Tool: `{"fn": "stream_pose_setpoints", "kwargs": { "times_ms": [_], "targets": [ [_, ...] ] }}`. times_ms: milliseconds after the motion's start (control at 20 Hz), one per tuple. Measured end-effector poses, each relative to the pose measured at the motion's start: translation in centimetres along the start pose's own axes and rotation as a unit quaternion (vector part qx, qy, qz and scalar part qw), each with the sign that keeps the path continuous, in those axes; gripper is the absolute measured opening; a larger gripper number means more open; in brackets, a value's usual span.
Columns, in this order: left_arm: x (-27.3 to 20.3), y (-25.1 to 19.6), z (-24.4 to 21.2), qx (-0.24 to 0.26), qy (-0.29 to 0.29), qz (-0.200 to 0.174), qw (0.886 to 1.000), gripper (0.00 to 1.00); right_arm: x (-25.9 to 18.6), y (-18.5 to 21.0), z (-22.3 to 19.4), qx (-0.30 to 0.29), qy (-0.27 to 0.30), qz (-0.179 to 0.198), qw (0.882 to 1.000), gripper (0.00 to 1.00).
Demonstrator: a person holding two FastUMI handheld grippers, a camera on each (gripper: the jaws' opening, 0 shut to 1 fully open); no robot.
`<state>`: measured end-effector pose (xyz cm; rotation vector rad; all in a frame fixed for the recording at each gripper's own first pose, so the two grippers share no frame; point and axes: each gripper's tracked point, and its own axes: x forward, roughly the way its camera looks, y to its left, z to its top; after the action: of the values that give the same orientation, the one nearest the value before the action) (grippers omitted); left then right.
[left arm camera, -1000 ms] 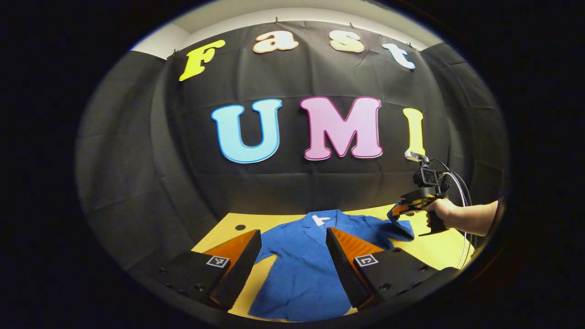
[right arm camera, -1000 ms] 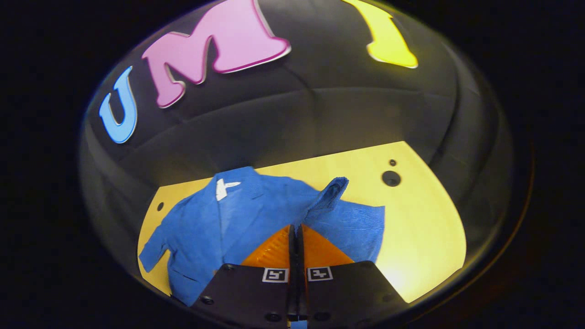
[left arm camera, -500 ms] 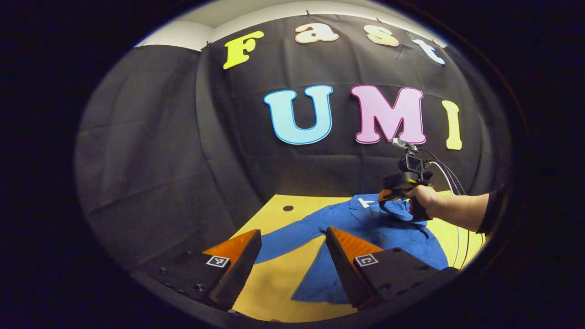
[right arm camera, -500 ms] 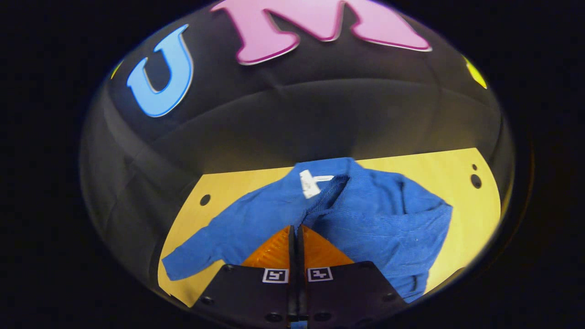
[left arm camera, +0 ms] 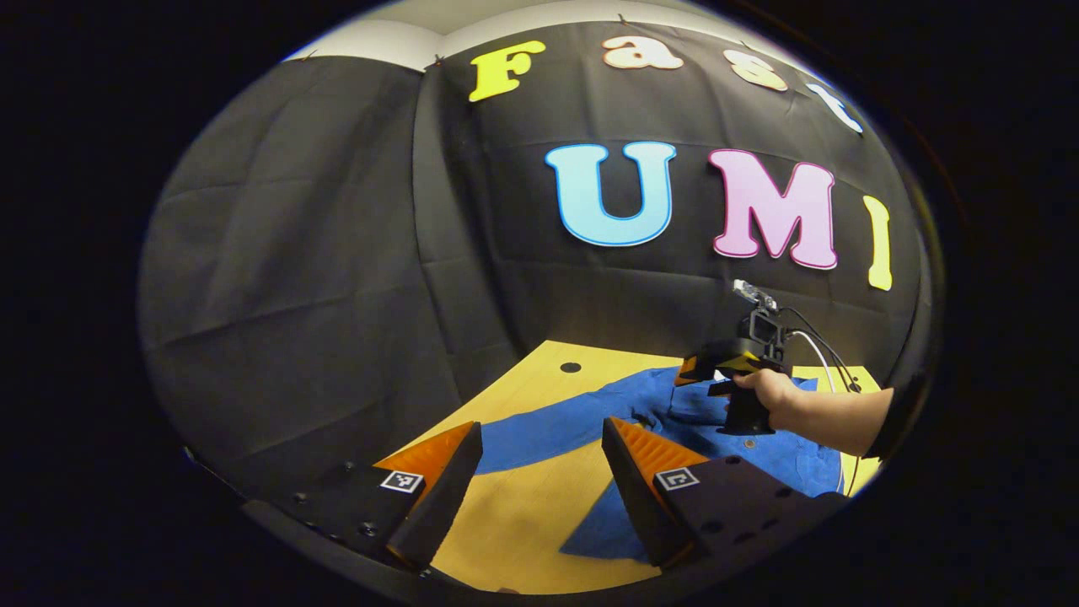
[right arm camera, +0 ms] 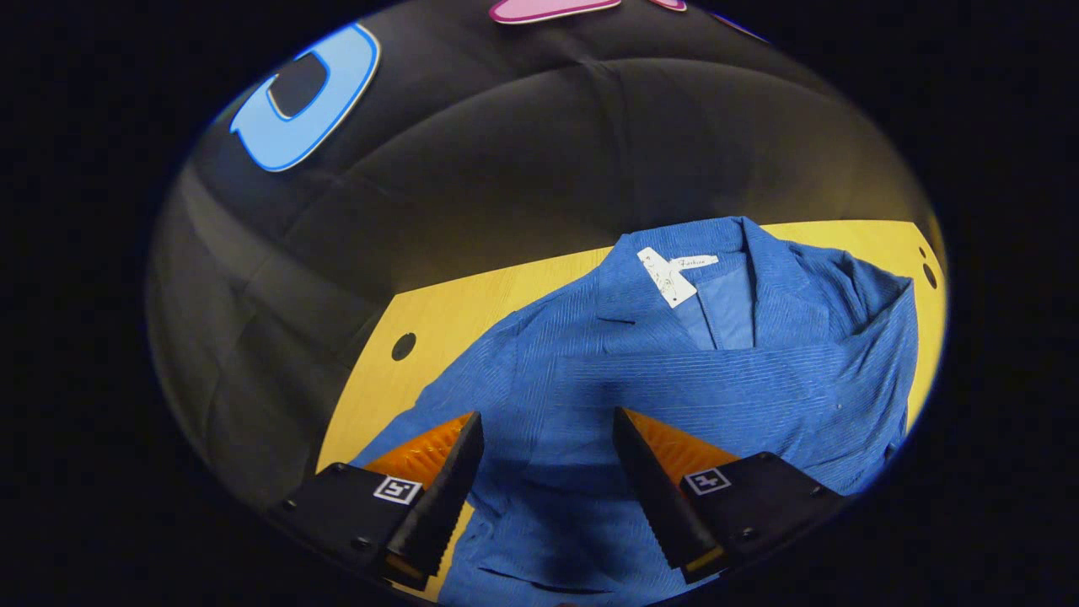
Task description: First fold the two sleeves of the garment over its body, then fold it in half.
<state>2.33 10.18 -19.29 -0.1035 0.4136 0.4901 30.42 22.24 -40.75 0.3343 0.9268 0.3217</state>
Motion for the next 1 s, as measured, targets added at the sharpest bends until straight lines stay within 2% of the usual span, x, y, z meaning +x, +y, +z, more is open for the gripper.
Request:
{"fn": "stream_pose_setpoints", "kwargs": {
  "times_ms": [150,400,500,650,800,950,1000],
  "targets": [
    [3.6,1.9,-2.9,-0.034,0.016,0.006,0.999,0.82,-1.3,0.6,0.0,-0.050,-0.024,0.004,0.998,0.98],
    [11.9,7.3,-7.3,-0.048,0.073,0.052,0.995,0.85,-6.3,2.3,-0.1,-0.107,-0.093,0.035,0.989,0.98],
    [14.9,9.6,-9.2,-0.062,0.106,0.080,0.989,0.85,-8.4,2.4,-0.8,-0.128,-0.108,0.044,0.985,0.98],
    [18.4,11.6,-12.1,-0.089,0.165,0.102,0.977,0.85,-11.2,2.1,-1.5,-0.152,-0.140,0.052,0.977,0.98],
    [20.3,12.0,-14.4,-0.080,0.219,0.114,0.966,0.85,-13.2,0.2,-3.6,-0.173,-0.147,0.039,0.973,0.98],
    [19.2,11.7,-14.1,-0.072,0.263,0.112,0.956,0.86,-14.5,-1.2,-5.4,-0.172,-0.137,0.041,0.975,0.98],
    [19.5,12.0,-13.2,-0.068,0.246,0.113,0.960,0.85,-14.7,-2.1,-5.9,-0.169,-0.132,0.034,0.976,0.98]
  ]
}}
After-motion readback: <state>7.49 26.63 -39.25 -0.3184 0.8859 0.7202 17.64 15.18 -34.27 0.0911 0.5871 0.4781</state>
